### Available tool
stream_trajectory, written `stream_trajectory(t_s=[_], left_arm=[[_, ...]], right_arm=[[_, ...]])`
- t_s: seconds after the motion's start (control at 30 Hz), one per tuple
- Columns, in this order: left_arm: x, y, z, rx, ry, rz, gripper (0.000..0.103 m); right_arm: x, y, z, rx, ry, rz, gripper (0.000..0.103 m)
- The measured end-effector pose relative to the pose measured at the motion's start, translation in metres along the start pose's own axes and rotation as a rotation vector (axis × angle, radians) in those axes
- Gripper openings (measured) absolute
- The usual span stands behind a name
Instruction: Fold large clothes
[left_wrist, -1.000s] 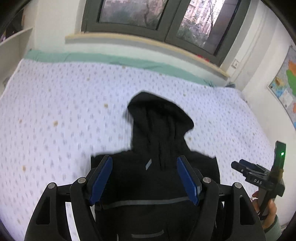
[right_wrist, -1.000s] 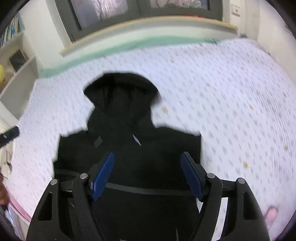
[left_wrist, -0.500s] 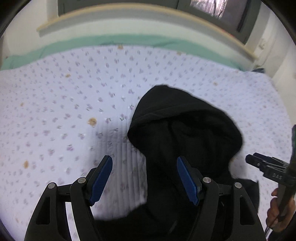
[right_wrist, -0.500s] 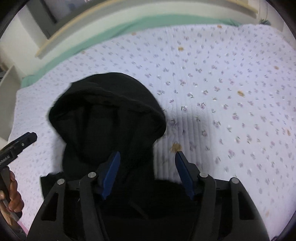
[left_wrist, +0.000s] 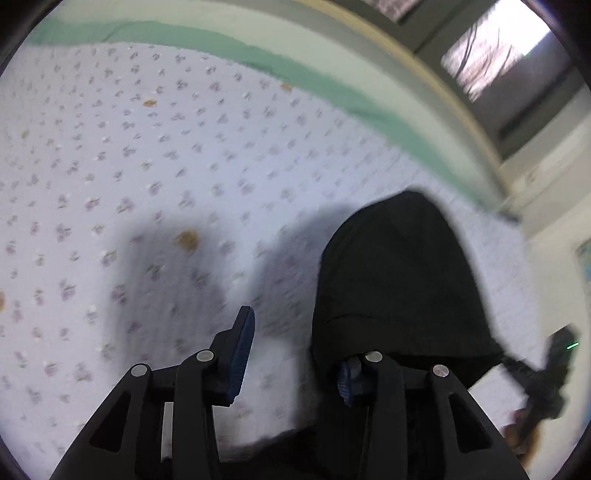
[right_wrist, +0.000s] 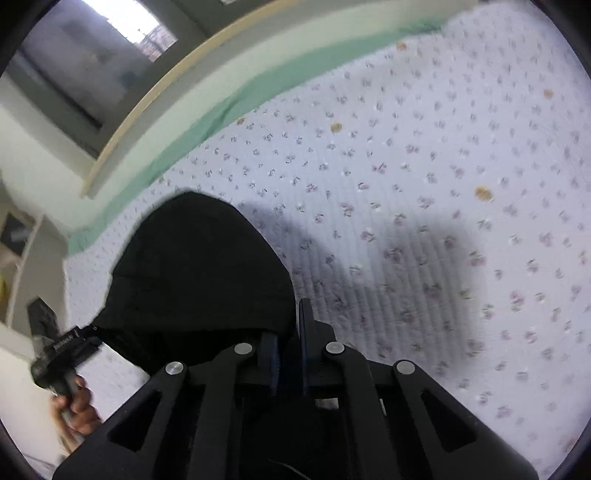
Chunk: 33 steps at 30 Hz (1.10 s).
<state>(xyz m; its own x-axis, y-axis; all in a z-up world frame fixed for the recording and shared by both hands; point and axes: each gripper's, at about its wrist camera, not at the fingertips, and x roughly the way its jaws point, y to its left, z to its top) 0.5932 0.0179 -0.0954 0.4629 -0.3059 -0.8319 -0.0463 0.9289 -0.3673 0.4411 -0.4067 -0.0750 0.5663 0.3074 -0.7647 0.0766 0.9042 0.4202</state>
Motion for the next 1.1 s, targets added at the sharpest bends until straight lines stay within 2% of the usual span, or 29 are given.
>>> stream_trajectory(t_s=[0.03, 0.07, 0.1, 0.13, 0.17, 0.23, 0.3, 0.37, 0.47, 0.53, 0.63, 0.7, 0.77, 0.83, 0.93, 0.97, 1.03, 1.1], left_arm=[[0.014, 0.005, -0.003, 0.000, 0.035, 0.037, 0.042], [0.040, 0.017, -0.010, -0.023, 0.106, 0.078, 0.043], [0.064, 0.028, -0.015, -0.042, 0.172, 0.090, 0.044], [0.080, 0.036, -0.021, -0.046, 0.188, 0.082, 0.045], [0.081, 0.036, -0.022, -0.030, 0.163, 0.072, 0.047], [0.074, 0.027, -0.020, 0.009, 0.152, 0.090, 0.047], [0.065, 0.018, -0.023, 0.080, 0.137, 0.121, 0.050], [0.051, 0.012, -0.028, 0.129, 0.123, 0.145, 0.056], [0.022, 0.015, -0.040, 0.137, 0.121, 0.102, 0.057], [0.004, 0.017, -0.045, 0.133, 0.116, 0.076, 0.057], [-0.023, 0.007, -0.039, 0.156, 0.065, 0.047, 0.057], [-0.036, -0.007, -0.030, 0.164, 0.019, -0.012, 0.057], [-0.035, -0.029, -0.015, 0.173, -0.011, -0.076, 0.057], [-0.026, -0.039, -0.007, 0.174, -0.004, -0.113, 0.058], [0.032, -0.039, 0.002, 0.140, 0.091, -0.144, 0.058], [0.047, -0.038, -0.003, 0.136, 0.117, -0.138, 0.058], [0.080, -0.031, -0.014, 0.136, 0.173, -0.080, 0.057], [0.101, -0.019, -0.019, 0.105, 0.186, -0.089, 0.057]], right_arm=[[0.008, 0.000, -0.003, -0.017, 0.014, -0.003, 0.006], [0.028, -0.005, -0.011, -0.026, 0.055, -0.020, 0.006], [0.040, -0.009, -0.014, -0.025, 0.079, -0.038, 0.006], [0.061, -0.017, -0.020, -0.027, 0.127, -0.057, 0.006], [0.086, -0.028, -0.027, -0.010, 0.195, -0.053, 0.006], [0.097, -0.039, -0.032, 0.018, 0.215, -0.025, 0.007], [0.088, -0.040, -0.029, 0.010, 0.213, -0.001, 0.015], [0.065, -0.037, -0.027, -0.025, 0.198, -0.009, 0.031], [0.030, -0.035, -0.033, -0.095, 0.174, -0.027, 0.040], [0.009, -0.033, -0.036, -0.121, 0.159, -0.021, 0.040], [-0.012, -0.019, -0.027, -0.141, 0.113, 0.004, 0.040], [-0.016, 0.001, -0.009, -0.157, 0.076, 0.062, 0.041], [-0.009, 0.019, 0.006, -0.182, 0.058, 0.094, 0.048], [0.009, 0.041, 0.017, -0.239, 0.051, 0.085, 0.054], [0.042, 0.055, 0.015, -0.294, 0.107, 0.067, 0.057], [0.062, 0.055, 0.011, -0.309, 0.149, 0.058, 0.057], [0.090, 0.052, -0.001, -0.332, 0.194, 0.002, 0.056], [0.118, 0.042, -0.013, -0.349, 0.256, -0.043, 0.054]])
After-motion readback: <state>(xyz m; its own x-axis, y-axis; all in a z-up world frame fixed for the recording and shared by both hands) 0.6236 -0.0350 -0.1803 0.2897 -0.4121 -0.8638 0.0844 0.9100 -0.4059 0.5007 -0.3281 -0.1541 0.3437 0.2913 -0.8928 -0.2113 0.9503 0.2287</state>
